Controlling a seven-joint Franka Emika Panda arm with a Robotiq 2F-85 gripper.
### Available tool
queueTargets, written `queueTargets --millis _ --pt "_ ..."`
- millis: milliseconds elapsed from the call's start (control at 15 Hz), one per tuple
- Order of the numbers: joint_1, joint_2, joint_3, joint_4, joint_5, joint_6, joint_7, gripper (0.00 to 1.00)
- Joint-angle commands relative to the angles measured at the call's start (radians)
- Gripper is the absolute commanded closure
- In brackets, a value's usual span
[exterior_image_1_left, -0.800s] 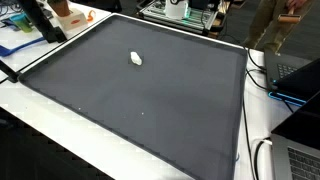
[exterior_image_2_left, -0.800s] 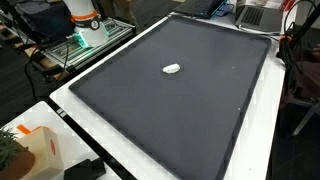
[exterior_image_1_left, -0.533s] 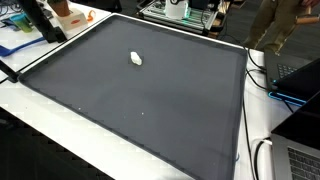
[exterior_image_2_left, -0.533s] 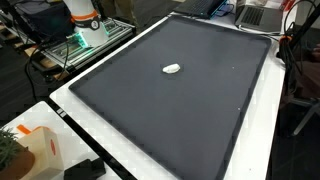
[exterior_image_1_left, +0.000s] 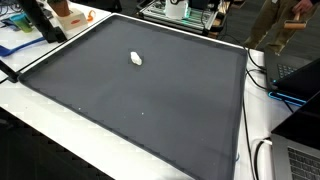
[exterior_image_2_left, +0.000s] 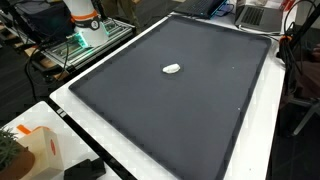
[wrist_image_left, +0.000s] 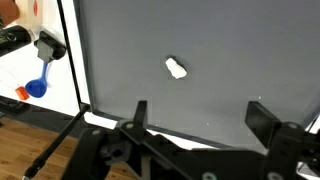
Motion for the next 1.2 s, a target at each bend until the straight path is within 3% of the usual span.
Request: queueTargets --millis 0,400,867,933,1067,1133 --pt "0.02 0.005 -0.012 0.002 -0.014 -0.003 0.013 0.0" --pt "0.031 0.061 -0.037 -0.115 0.095 0.251 0.092 0.0" --pt "0.025 0.15 -0.081 -0.279 0.095 0.502 0.046 0.0" --pt "0.017 0.217 -0.086 -0.229 0.093 0.509 0.042 0.0" --pt "0.028 0.27 -0.124 -0.246 0.123 0.534 0.026 0.0" --pt "0.015 0.203 -0.088 -0.245 0.09 0.501 0.057 0.0"
